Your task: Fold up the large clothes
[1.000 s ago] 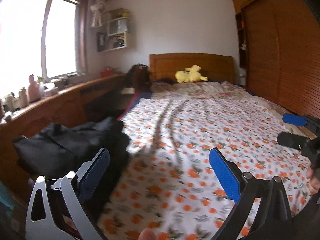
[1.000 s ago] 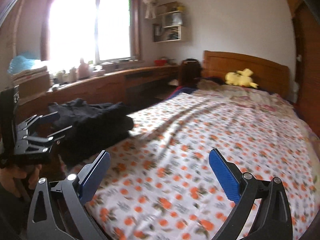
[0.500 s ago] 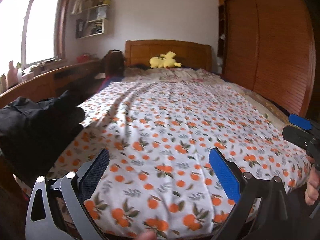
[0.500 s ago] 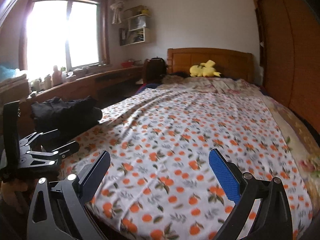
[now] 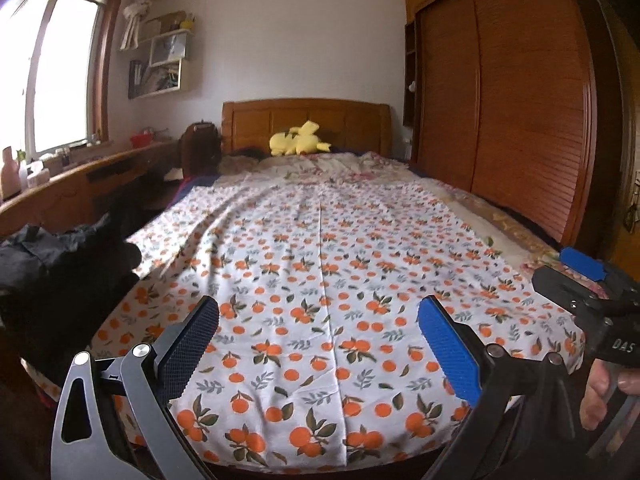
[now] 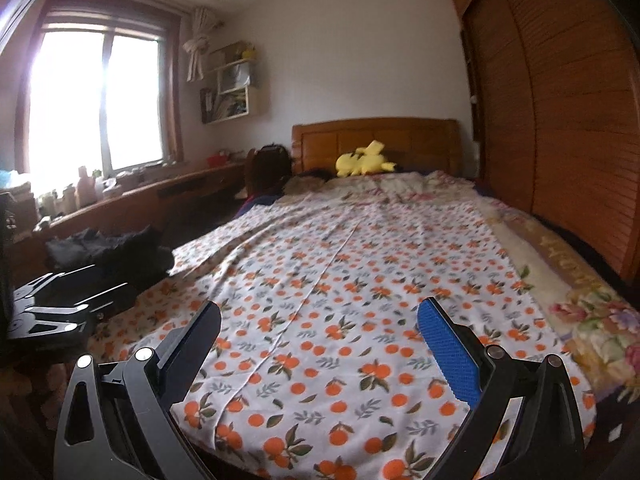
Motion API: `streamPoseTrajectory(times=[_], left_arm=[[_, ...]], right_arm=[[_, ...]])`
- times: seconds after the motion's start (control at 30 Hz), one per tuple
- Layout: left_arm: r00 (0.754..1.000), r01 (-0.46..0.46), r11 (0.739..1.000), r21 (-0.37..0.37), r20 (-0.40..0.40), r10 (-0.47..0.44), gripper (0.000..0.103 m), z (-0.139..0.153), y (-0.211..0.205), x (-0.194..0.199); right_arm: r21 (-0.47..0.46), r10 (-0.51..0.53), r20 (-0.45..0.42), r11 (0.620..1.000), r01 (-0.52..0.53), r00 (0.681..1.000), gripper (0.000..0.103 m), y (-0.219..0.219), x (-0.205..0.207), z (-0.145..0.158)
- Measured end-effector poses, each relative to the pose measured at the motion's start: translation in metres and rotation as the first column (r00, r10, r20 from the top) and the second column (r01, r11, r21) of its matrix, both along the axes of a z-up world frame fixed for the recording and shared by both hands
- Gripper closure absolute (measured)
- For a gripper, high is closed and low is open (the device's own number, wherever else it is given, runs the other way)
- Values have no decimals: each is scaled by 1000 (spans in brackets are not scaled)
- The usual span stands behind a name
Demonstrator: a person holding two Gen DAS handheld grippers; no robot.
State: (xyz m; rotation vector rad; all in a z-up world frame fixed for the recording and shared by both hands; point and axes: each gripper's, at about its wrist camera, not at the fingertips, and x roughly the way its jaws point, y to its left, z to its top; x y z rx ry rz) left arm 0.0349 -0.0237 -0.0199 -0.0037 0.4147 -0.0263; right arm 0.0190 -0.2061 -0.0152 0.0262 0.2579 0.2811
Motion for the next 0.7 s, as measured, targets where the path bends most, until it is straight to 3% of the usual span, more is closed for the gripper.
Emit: streamPoseTrajectory(times=[0.37,0.7], left_arm=[[998,-20,1000,18,66,19,3,35,-3,-36],[998,-20,1000,17,68,19,3,38,-1,-39]], right_arm=[[24,-40,52,999,38,998,8,-13,-16,20],[23,-35,56,999,34,998,8,-11,-17,22]])
